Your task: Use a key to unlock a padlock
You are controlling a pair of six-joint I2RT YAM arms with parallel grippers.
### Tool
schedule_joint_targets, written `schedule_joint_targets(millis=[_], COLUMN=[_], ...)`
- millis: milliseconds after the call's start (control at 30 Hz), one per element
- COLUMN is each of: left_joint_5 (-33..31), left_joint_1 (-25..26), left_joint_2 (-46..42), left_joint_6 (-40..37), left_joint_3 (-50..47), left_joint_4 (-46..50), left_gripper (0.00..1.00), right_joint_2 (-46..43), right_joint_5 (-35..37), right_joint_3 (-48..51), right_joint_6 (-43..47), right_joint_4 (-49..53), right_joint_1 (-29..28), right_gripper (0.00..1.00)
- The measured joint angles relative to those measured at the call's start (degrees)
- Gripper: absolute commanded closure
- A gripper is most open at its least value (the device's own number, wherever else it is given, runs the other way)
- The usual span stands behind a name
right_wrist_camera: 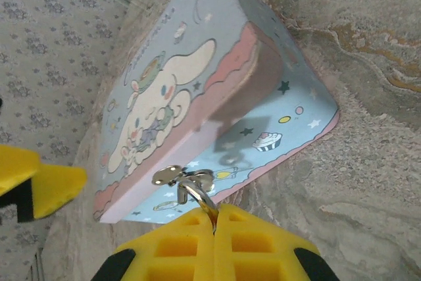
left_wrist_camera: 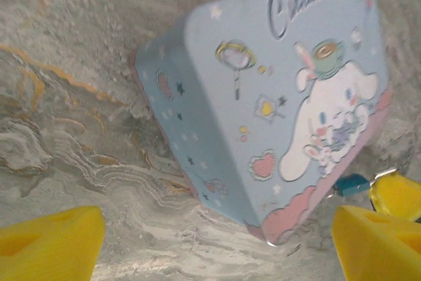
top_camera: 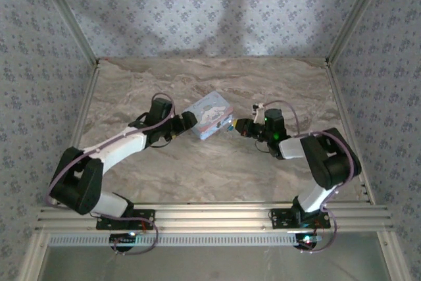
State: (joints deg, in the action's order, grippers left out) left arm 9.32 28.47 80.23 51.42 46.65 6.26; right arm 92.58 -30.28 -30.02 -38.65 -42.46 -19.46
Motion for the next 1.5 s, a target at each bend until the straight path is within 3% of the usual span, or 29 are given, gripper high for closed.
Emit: schedule_joint_targets(millis=[200, 533, 833, 1133, 1500], left_joint_5=[-3.9, -8.0, -11.1, -11.8, -11.8], left_joint_1=[-1.5, -3.4, -4.5, -5.2, -5.2], left_joint_2=[-7.3, -17.1, -22.9, -23.3, -23.3], left_joint_6=[-1.8, -7.0, -11.4, -12.0, -12.0], left_joint_3=[-2.8, -7.6, -8.5, -9.4, -9.5], left_joint_4=[0.2, 0.2, 1.1, 2.4, 2.8], left_gripper=[0.02, 0.02, 0.02, 0.02, 0.02], right_joint_2=[-8.0, -20.3, -26.4, -26.4, -17.9], right_joint_5=[0.8, 3.6, 7.0, 8.3, 8.0], right_joint_3=[0.0, -1.8, -4.9, -4.7, -4.7], right_joint_6=[5.2, 12.0, 15.4, 15.7, 16.3], right_joint_4=[10.7, 32.5, 52.3, 60.9, 61.7], right_joint_1=[0.0, -2.5, -6.9, -10.0, -11.1], right_gripper=[1.00, 1.00, 1.00, 1.00, 1.00])
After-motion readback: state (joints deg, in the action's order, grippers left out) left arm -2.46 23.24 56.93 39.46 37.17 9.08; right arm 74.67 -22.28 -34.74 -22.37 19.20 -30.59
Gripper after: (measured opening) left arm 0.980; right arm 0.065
